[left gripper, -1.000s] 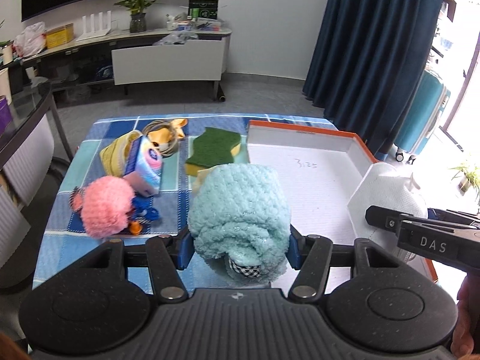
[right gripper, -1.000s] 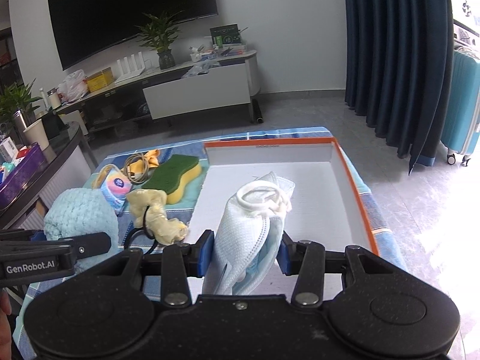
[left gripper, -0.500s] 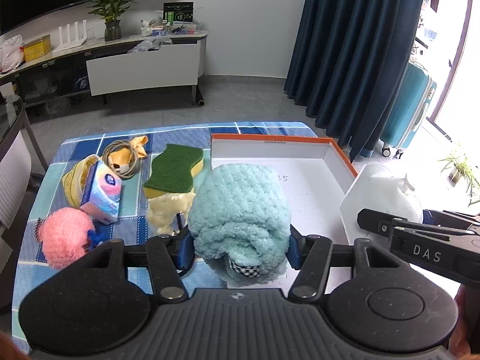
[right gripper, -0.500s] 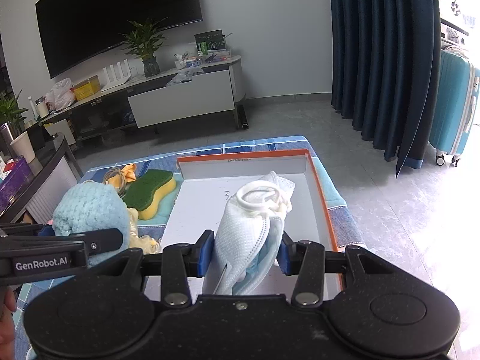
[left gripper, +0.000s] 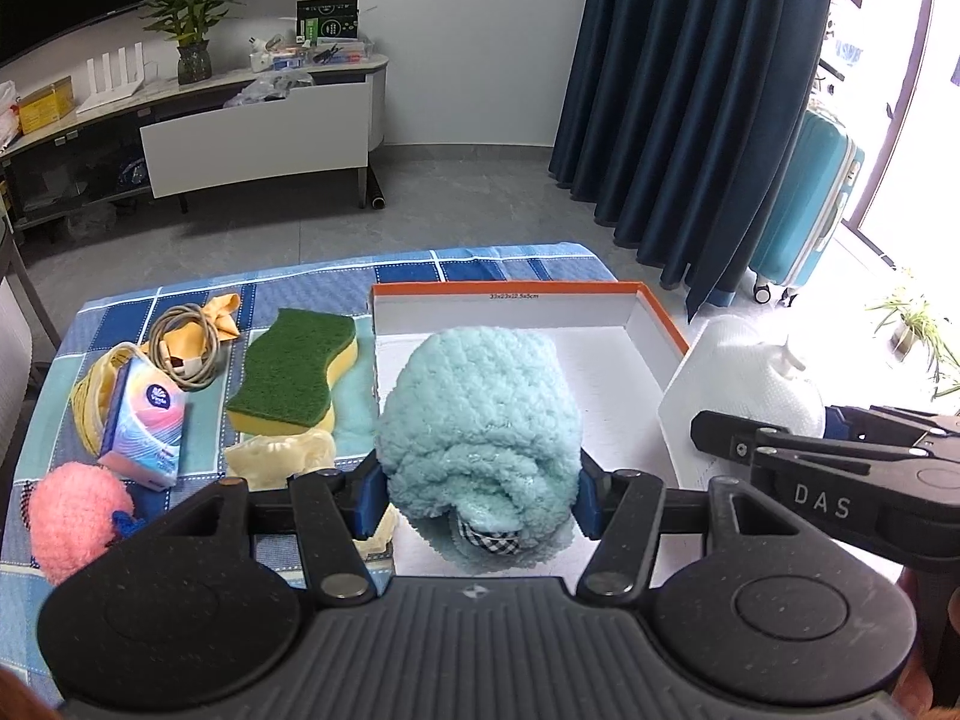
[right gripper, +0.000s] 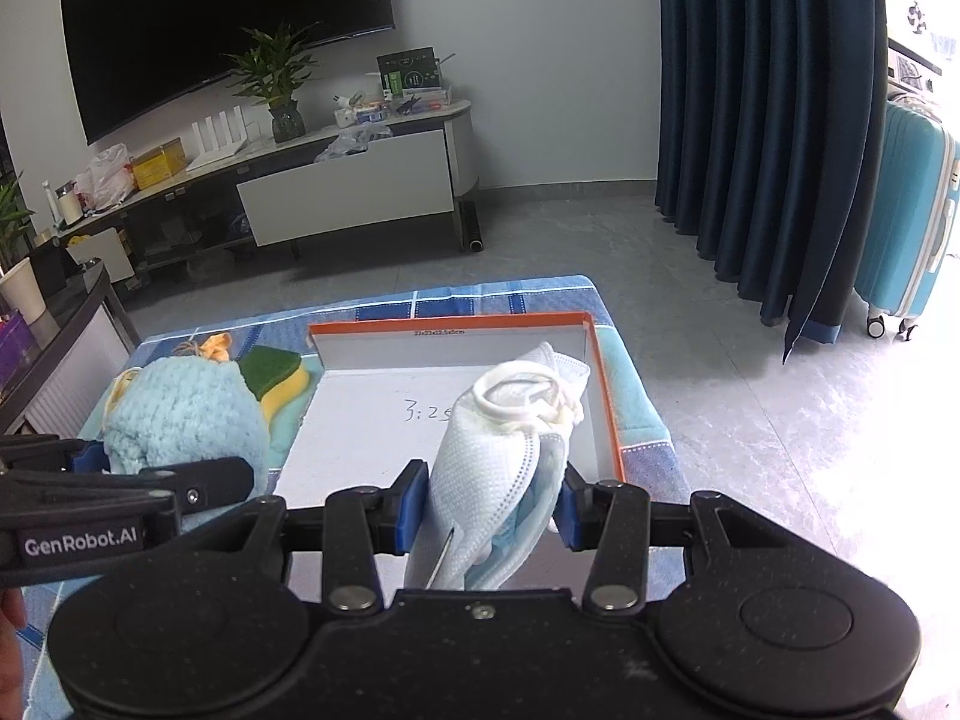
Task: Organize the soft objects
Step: 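Carry the towel with the left tool while the right tool carries the mask into the box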
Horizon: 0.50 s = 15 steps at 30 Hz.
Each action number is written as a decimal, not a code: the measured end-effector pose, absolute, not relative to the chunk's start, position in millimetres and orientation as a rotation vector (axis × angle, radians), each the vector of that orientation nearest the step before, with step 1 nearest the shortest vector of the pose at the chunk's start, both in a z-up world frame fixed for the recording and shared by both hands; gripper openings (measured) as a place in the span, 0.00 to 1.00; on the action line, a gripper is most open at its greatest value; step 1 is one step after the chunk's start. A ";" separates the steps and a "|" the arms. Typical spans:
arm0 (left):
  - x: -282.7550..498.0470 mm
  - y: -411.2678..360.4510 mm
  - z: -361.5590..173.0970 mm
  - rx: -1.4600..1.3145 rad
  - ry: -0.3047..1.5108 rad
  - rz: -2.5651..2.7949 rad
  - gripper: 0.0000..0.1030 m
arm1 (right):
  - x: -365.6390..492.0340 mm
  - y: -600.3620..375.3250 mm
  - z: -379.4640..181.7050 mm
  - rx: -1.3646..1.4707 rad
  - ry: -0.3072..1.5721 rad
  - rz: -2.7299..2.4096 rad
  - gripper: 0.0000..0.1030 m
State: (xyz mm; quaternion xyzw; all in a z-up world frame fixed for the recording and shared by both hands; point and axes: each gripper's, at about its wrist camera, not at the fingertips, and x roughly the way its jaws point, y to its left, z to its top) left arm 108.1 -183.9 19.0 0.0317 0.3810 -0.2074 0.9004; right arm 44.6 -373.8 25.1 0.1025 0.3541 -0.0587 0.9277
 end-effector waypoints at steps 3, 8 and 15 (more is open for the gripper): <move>113.7 -187.0 18.2 0.064 0.791 -0.426 0.57 | 53.5 -377.0 23.4 0.201 0.733 -0.117 0.51; 123.1 -191.6 17.8 0.067 0.791 -0.425 0.57 | 67.0 -380.9 22.0 0.189 0.736 -0.117 0.51; 134.8 -196.4 14.2 0.062 0.797 -0.425 0.57 | 81.3 -383.5 22.0 0.180 0.741 -0.120 0.51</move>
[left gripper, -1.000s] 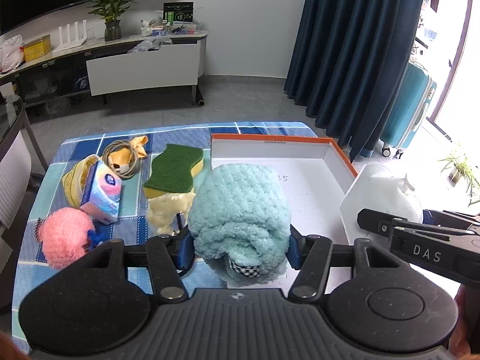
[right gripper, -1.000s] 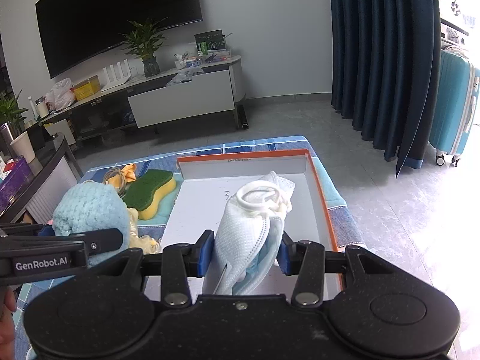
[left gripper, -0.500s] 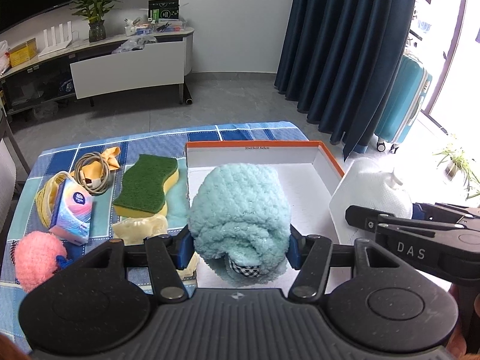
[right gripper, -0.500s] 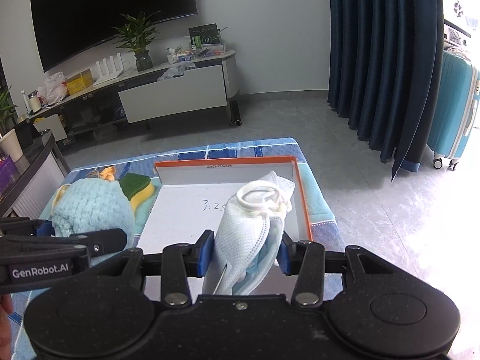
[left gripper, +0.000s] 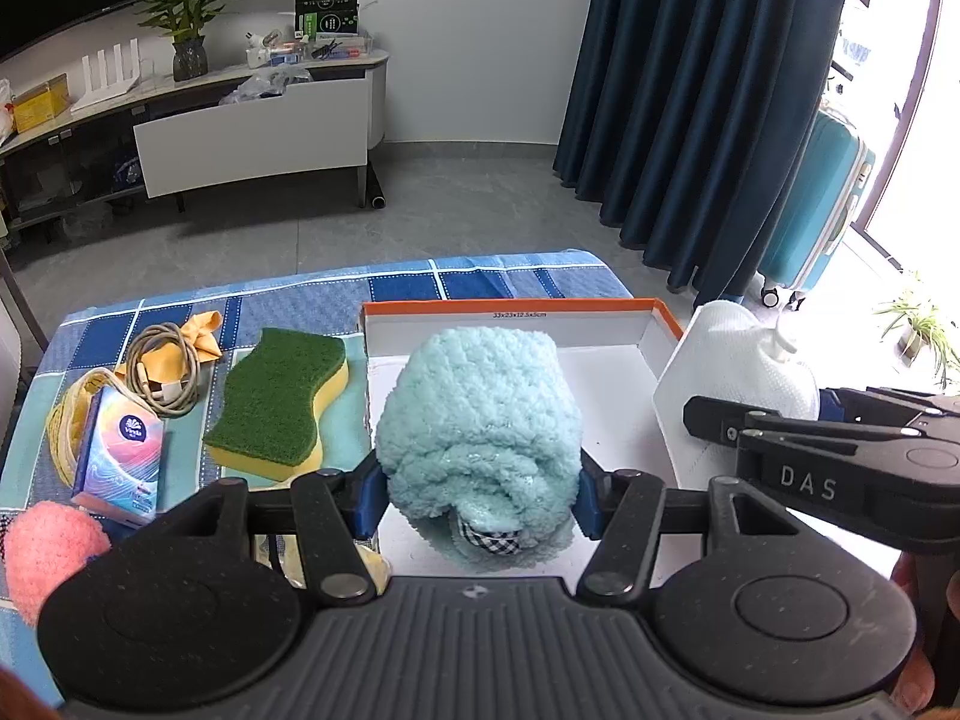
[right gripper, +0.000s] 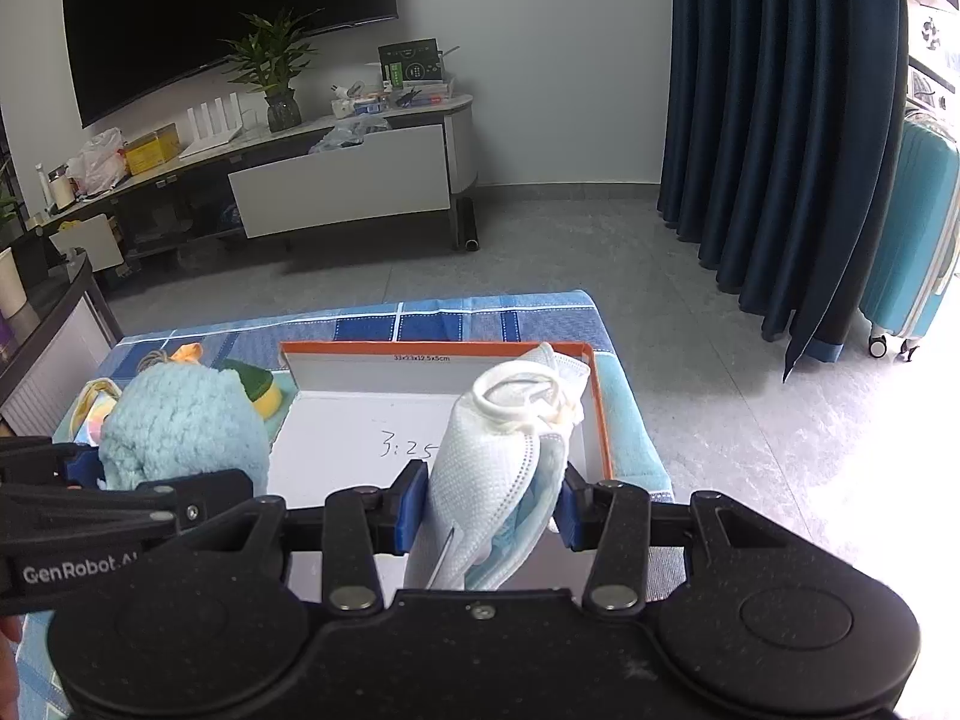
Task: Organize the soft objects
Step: 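Carry the towel with the left tool while the right tool carries the mask into the box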
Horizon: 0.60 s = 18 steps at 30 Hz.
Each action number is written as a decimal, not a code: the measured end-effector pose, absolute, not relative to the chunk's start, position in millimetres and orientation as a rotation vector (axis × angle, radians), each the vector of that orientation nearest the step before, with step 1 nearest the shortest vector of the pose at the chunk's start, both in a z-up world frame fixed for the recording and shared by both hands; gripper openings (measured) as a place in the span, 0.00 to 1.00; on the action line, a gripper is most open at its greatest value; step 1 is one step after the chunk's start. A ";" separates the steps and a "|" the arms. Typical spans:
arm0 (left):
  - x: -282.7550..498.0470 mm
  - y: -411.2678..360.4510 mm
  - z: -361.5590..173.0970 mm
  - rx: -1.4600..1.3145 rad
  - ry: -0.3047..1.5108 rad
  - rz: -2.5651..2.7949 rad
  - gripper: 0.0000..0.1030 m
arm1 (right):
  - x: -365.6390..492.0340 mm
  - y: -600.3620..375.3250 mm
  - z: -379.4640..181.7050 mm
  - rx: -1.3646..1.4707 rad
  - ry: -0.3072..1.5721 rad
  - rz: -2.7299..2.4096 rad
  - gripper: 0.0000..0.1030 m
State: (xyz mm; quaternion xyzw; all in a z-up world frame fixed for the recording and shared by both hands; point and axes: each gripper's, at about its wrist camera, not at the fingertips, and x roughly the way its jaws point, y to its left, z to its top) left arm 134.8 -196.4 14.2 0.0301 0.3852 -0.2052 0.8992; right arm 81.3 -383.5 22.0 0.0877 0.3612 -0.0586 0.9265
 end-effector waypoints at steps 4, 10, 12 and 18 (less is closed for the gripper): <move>141.0 -196.8 11.1 0.055 0.807 -0.419 0.57 | 91.9 -386.2 18.3 0.184 0.752 -0.116 0.52; 150.5 -195.6 6.6 0.042 0.818 -0.402 0.57 | 111.8 -388.0 9.2 0.176 0.778 -0.101 0.52; 154.0 -194.9 5.3 0.038 0.821 -0.397 0.58 | 116.7 -386.9 7.4 0.180 0.780 -0.084 0.53; 165.3 -197.0 1.0 0.035 0.833 -0.386 0.58 | 132.6 -395.6 2.8 0.168 0.776 -0.090 0.72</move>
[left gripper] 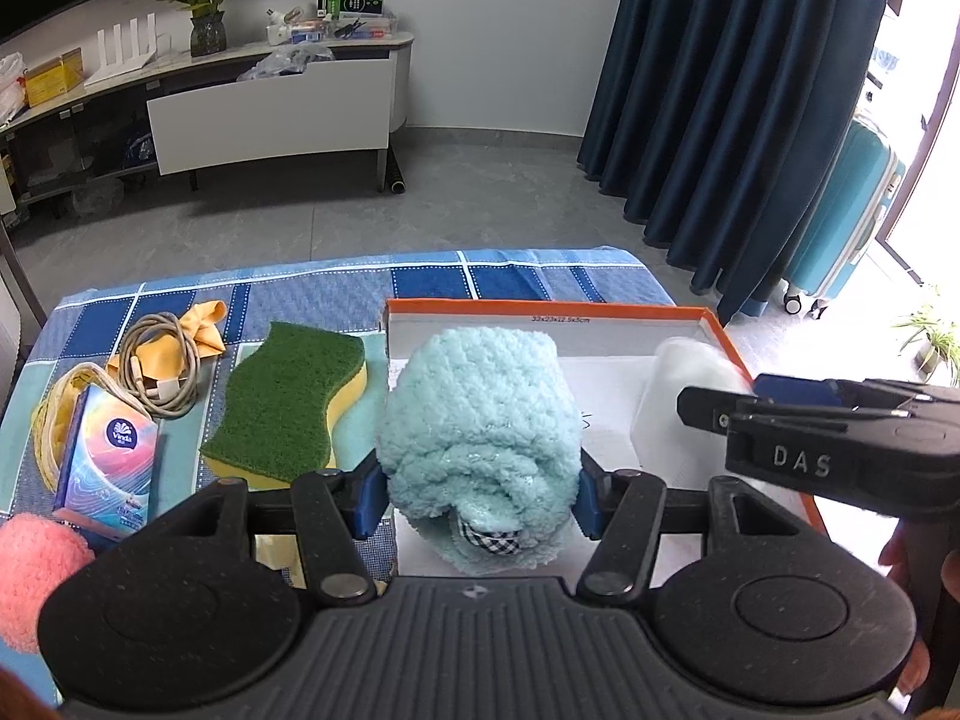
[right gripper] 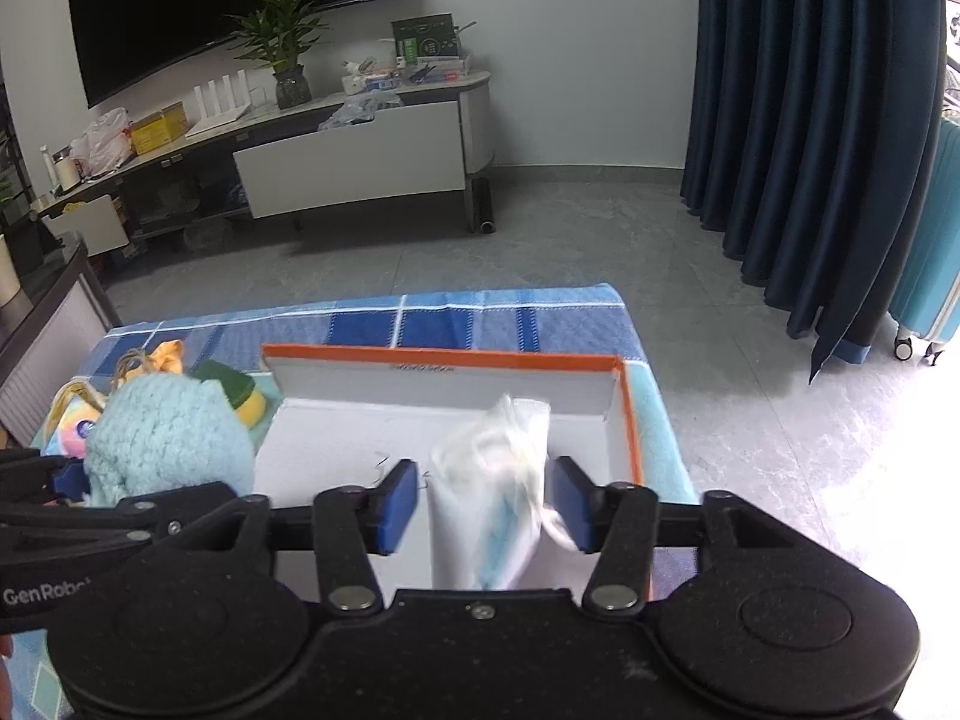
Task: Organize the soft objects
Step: 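Carry the towel with the left tool while the right tool carries the mask into the box, then open both tools to release the towel and mask inside the white box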
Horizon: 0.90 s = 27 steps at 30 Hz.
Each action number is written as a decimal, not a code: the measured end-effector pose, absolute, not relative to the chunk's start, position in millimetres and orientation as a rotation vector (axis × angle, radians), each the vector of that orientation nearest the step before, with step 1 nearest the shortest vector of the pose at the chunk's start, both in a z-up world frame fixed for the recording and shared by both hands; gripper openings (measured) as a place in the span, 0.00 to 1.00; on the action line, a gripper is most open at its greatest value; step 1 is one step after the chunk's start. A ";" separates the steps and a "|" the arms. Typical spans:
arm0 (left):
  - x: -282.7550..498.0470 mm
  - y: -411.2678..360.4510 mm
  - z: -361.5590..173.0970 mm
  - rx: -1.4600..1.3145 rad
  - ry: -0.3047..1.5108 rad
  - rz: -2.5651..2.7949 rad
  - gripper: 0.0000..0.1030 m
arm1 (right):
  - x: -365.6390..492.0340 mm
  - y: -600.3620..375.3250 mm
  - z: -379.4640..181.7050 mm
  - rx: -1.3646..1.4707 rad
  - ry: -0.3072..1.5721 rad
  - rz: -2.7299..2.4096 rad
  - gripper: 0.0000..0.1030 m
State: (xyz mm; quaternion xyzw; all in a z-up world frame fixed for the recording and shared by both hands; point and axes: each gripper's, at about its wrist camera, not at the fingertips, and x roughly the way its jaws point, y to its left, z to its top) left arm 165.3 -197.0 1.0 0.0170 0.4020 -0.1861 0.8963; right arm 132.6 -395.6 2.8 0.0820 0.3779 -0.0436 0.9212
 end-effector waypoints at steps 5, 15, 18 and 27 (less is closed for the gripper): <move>171.1 -204.5 -3.7 0.037 0.841 -0.397 0.58 | 125.6 -412.2 10.2 0.173 0.729 -0.162 0.73; 175.5 -238.0 -2.6 0.027 0.818 -0.488 0.83 | 89.0 -422.3 29.8 0.169 0.651 -0.221 0.74; 171.2 -236.9 1.0 0.032 0.811 -0.489 0.86 | 81.9 -419.6 30.5 0.170 0.656 -0.219 0.74; 154.9 -210.2 10.4 0.040 0.829 -0.410 0.88 | 61.8 -392.9 31.8 0.164 0.675 -0.179 0.74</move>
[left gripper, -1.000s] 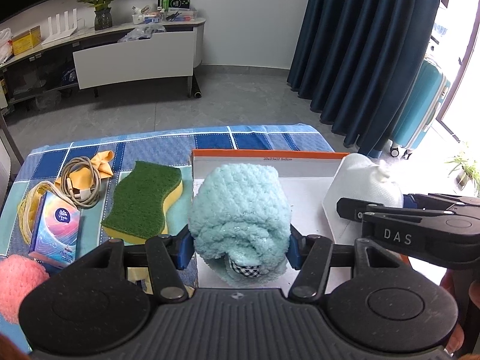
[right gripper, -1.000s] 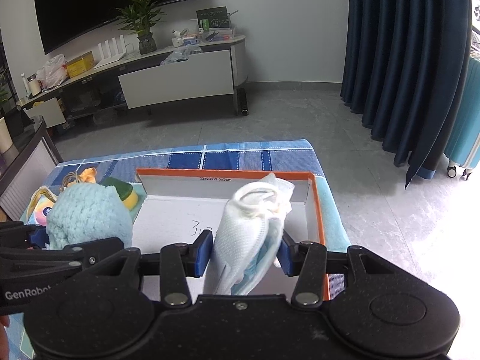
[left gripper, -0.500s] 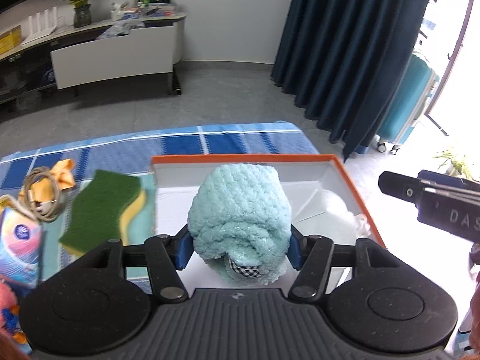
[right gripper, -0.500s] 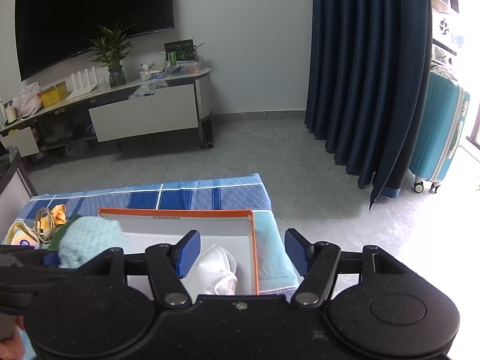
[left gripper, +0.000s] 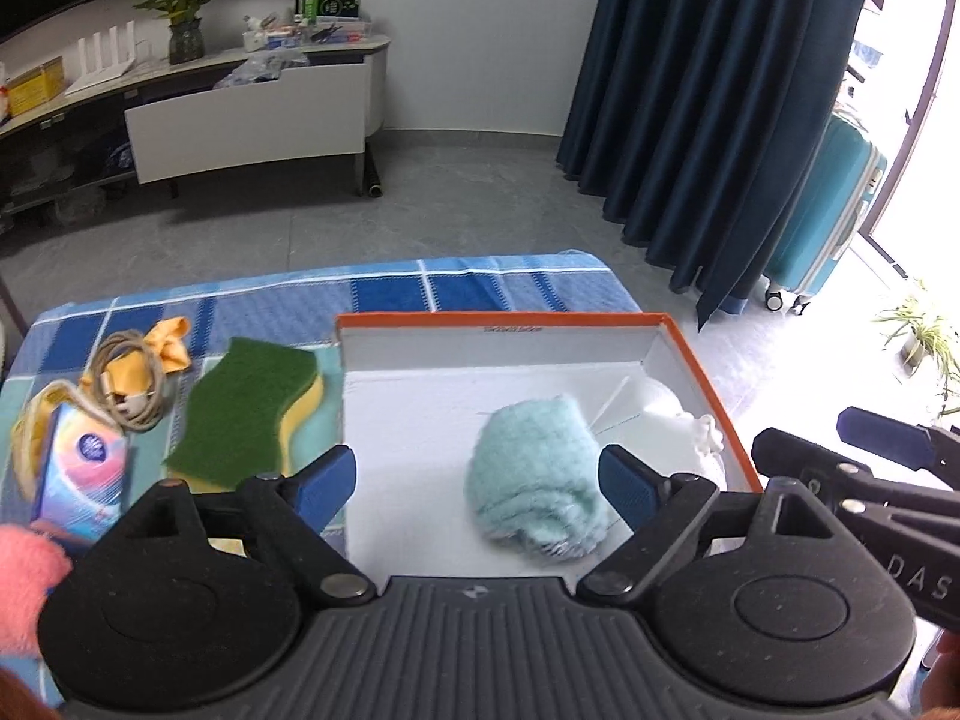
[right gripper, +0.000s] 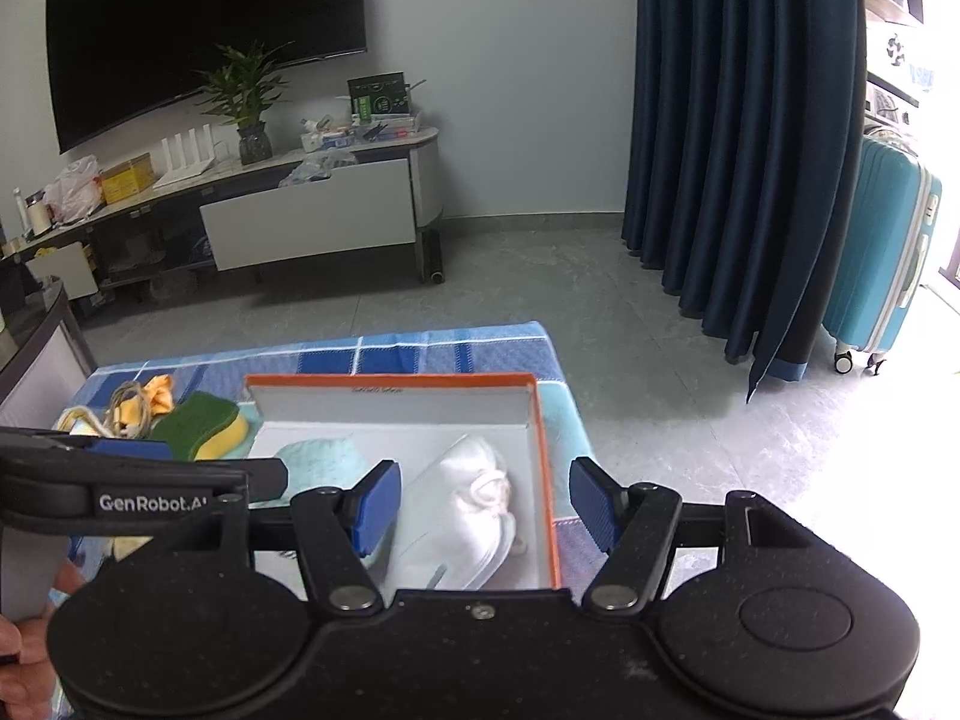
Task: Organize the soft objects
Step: 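Open both tools to release the towel and mask inside the white box, then withdraw both tools from the box toward the pink knitted pouch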
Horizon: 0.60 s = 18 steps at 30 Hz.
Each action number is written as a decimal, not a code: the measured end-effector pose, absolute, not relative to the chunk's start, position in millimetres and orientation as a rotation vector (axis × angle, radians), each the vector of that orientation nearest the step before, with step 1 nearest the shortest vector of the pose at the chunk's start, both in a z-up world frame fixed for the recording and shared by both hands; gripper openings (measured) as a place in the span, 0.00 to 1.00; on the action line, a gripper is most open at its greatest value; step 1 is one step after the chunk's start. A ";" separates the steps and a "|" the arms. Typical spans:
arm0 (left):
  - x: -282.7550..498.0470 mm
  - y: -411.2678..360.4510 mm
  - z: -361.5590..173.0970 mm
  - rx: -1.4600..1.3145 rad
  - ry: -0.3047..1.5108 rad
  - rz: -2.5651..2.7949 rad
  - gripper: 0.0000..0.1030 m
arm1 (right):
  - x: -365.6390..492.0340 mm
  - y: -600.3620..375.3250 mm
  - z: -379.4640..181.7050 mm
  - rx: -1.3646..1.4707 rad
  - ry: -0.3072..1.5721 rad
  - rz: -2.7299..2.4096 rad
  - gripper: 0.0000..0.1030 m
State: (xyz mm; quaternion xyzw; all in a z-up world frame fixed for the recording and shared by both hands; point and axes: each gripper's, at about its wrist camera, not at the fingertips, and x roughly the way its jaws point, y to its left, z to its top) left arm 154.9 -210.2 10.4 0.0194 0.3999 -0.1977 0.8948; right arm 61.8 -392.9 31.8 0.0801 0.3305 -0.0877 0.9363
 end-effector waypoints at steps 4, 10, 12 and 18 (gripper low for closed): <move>143.6 -199.2 17.9 0.045 0.828 -0.371 0.89 | 54.5 -379.4 36.0 0.159 0.677 -0.156 0.74; 125.2 -181.7 29.0 0.041 0.810 -0.338 0.91 | 43.1 -362.4 40.0 0.162 0.684 -0.130 0.74; 118.9 -176.5 30.9 0.047 0.806 -0.327 0.91 | 38.6 -357.2 41.2 0.162 0.685 -0.124 0.74; 103.3 -155.9 30.9 0.019 0.809 -0.308 0.92 | 29.6 -341.0 41.9 0.152 0.694 -0.098 0.74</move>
